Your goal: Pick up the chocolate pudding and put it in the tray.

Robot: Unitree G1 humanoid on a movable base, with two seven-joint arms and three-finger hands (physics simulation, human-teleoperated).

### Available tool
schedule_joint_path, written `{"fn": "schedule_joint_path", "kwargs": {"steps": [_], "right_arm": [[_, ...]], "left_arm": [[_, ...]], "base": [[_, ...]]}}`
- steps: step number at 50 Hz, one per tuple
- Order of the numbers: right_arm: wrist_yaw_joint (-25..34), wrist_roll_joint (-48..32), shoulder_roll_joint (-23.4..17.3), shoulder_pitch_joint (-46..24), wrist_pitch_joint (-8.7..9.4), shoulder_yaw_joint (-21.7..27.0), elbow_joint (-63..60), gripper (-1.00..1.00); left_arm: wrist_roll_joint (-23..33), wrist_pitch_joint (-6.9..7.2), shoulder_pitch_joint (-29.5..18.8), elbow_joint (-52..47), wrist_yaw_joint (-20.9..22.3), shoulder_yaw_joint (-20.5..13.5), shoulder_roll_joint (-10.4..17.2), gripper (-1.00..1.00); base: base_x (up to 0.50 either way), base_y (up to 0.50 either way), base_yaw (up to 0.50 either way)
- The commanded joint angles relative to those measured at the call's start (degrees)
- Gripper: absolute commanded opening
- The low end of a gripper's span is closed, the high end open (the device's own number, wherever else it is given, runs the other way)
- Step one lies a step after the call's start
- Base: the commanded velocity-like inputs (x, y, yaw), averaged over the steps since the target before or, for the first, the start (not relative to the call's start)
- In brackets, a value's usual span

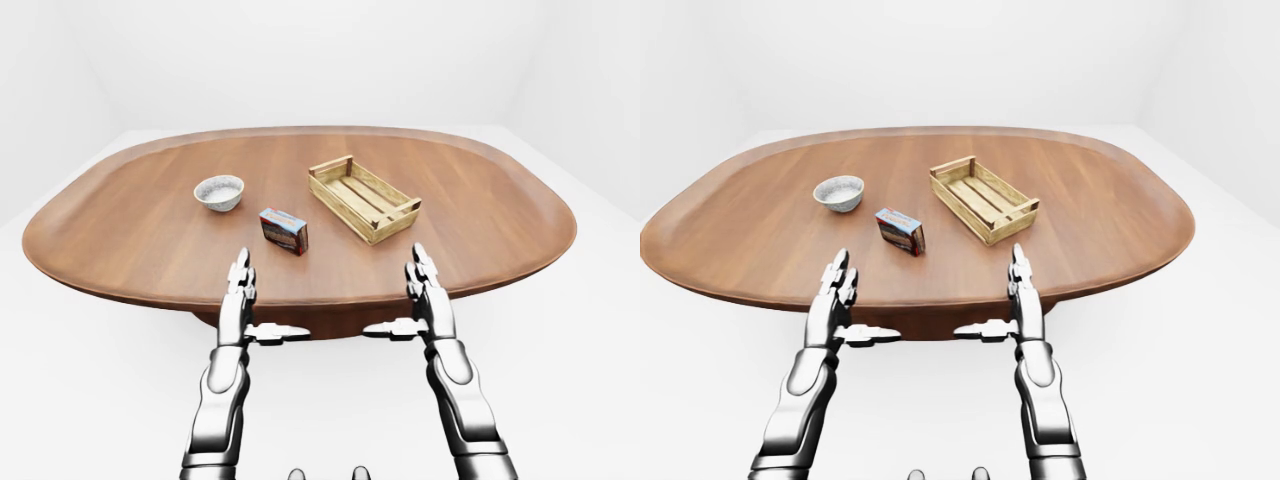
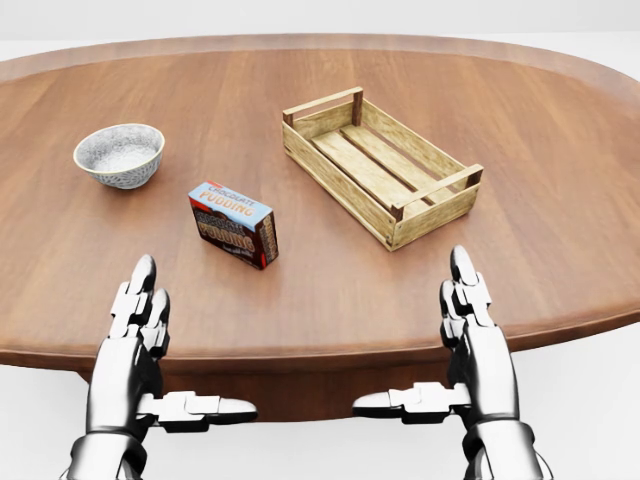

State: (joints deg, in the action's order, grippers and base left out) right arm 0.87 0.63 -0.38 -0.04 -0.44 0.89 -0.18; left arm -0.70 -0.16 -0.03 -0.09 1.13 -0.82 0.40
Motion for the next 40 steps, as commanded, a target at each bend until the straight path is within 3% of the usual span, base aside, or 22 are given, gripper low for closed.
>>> {"fn": "schedule_joint_path", "kwargs": {"steps": [1,8,40], "right_arm": [[1.5,0.9,-0.6,0.1,-1.01,1.2,-0.5,1.00],[1.6,0.9,-0.6,-0.3,-1.67,1.2,0.8,1.00],[2.0,-0.5,-0.7,-0.3,-1.31,0.8,0.8,1.00]], "left_arm": [[-1.3,-0.53,0.2,-0.5,2.1,-1.2,0.6,1.00],[-1.3,-0.55,0.1,-0.6,2.1,-1.2,0.6,1.00],[-1.3,-0.62,0.2,-0.4,2.1,-1.1,0.5,1.00]], "base": [[0.00,0.00,0.00],[0.00,0.00,0.00],[0.00,0.01,0.00]]}}
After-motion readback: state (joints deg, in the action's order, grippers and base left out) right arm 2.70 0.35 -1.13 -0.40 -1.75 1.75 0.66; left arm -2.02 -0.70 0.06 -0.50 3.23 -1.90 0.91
